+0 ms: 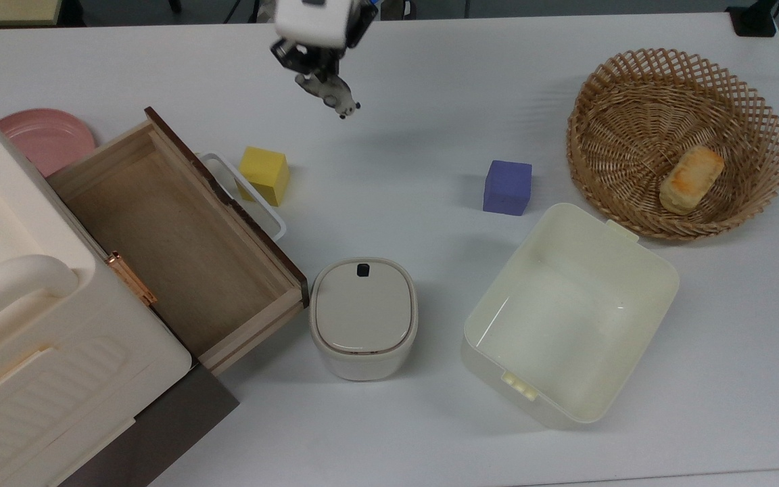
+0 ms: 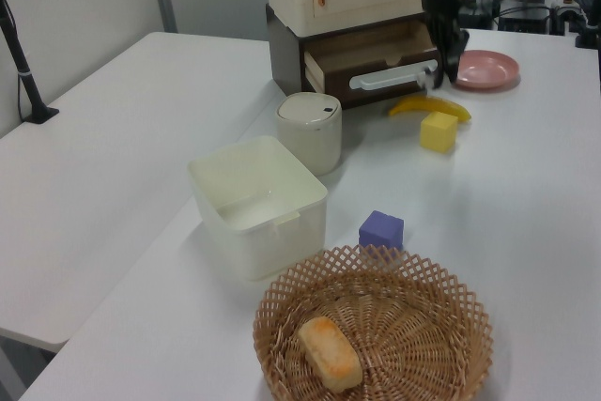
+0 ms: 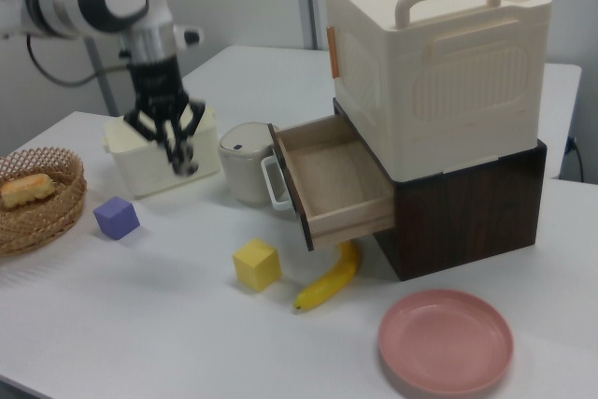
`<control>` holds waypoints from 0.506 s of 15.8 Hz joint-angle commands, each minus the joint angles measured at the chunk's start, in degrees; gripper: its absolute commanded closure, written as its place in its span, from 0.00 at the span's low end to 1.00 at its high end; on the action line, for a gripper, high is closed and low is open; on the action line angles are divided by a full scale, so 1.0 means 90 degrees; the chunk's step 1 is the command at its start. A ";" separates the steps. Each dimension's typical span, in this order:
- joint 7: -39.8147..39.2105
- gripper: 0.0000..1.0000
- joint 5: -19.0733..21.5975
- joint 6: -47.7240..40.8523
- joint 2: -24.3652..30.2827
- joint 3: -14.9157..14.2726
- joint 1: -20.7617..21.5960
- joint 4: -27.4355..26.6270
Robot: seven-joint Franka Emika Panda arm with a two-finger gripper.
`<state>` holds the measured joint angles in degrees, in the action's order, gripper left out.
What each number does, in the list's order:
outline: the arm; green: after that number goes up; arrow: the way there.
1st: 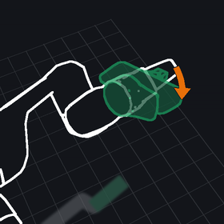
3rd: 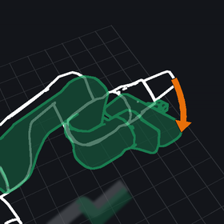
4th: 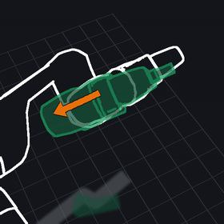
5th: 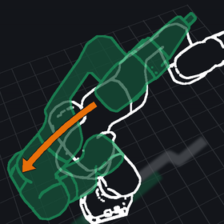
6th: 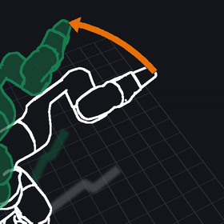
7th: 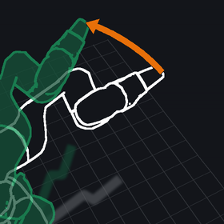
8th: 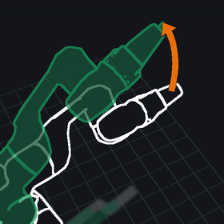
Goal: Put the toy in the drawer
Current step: 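Lift the panda toy and carry it over the open drawer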
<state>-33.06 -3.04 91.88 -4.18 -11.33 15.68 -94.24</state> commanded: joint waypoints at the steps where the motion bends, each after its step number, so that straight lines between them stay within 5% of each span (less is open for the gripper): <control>1: 0.0264 1.00 0.0201 -0.0132 -0.0101 -0.0225 -0.0267 0.0675; 8: 0.1484 1.00 0.0347 0.1789 -0.0569 -0.0431 -0.1087 0.0734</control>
<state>-25.67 -0.88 101.47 -5.88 -15.12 7.44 -88.62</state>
